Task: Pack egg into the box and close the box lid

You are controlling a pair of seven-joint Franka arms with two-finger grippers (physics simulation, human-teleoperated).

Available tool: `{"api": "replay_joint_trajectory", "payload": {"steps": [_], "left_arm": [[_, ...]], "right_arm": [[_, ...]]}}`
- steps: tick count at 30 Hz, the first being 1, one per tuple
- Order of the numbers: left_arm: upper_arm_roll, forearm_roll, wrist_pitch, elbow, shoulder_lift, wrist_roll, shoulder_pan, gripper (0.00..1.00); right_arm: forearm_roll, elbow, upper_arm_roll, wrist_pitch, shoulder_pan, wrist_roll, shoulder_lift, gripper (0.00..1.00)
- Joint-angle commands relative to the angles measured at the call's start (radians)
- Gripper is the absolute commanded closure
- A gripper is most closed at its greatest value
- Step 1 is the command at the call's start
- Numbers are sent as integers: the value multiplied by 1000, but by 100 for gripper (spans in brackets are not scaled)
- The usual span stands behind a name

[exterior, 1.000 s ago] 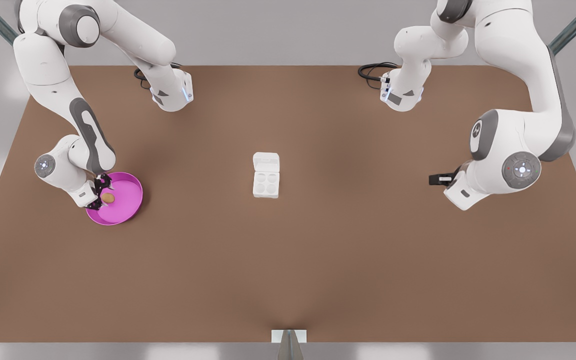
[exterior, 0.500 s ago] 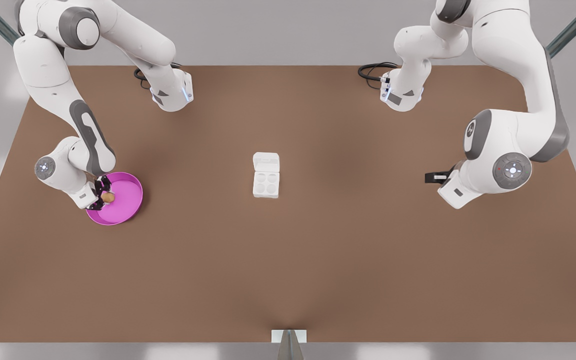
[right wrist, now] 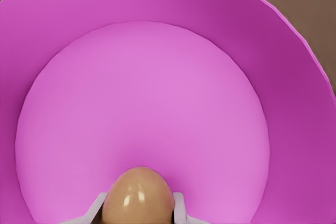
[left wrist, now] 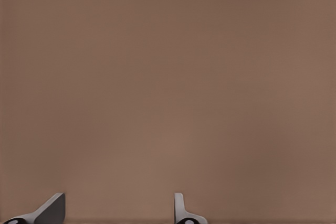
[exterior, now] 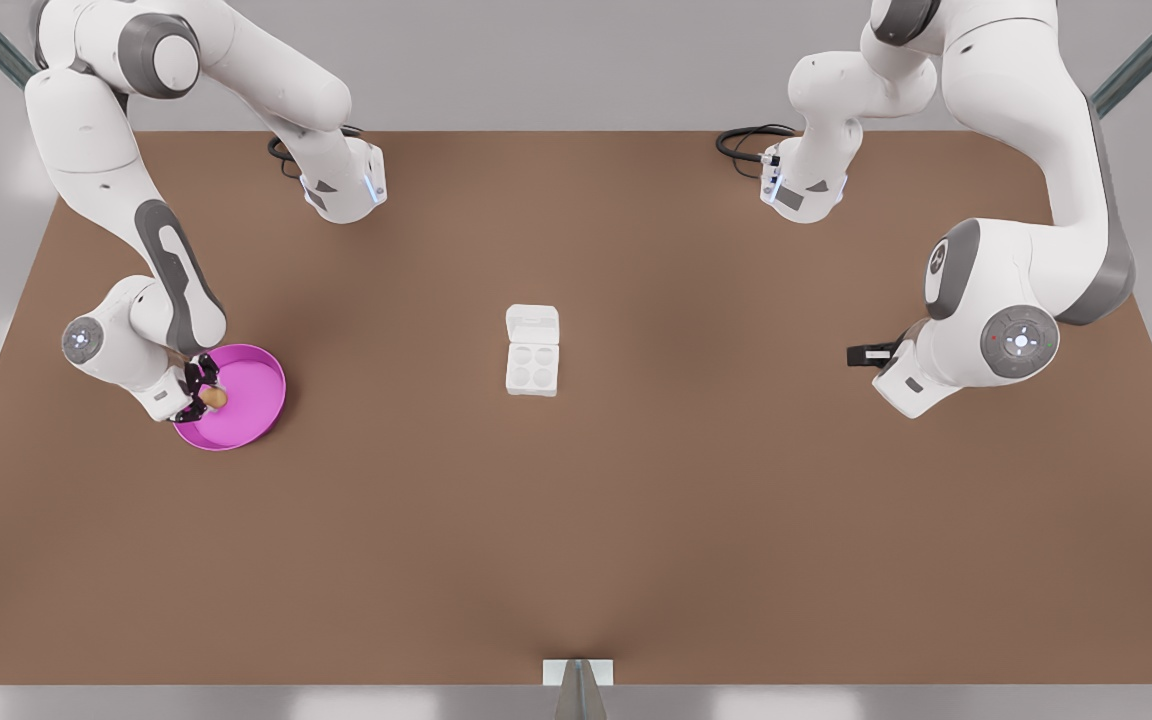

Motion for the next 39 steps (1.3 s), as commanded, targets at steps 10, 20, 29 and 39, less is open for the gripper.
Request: {"api": "replay_joint_trajectory", "payload": {"steps": [10, 20, 29, 39], "left_arm": [[0, 2, 0, 2, 2, -14, 0, 0], [-2, -1, 4, -1, 8, -14, -2, 0], [-29, -6, 1, -12, 11, -16, 1, 0], [-74, -108, 30, -4, 11, -62, -44, 0]], "right_arm": [[154, 159, 4, -288, 311, 183, -64, 48], [939, 172, 6, -294, 671, -34, 33, 48], [1178, 268, 32, -412, 671, -241, 105, 48], [1234, 256, 79, -452, 709, -350, 135, 50]]}}
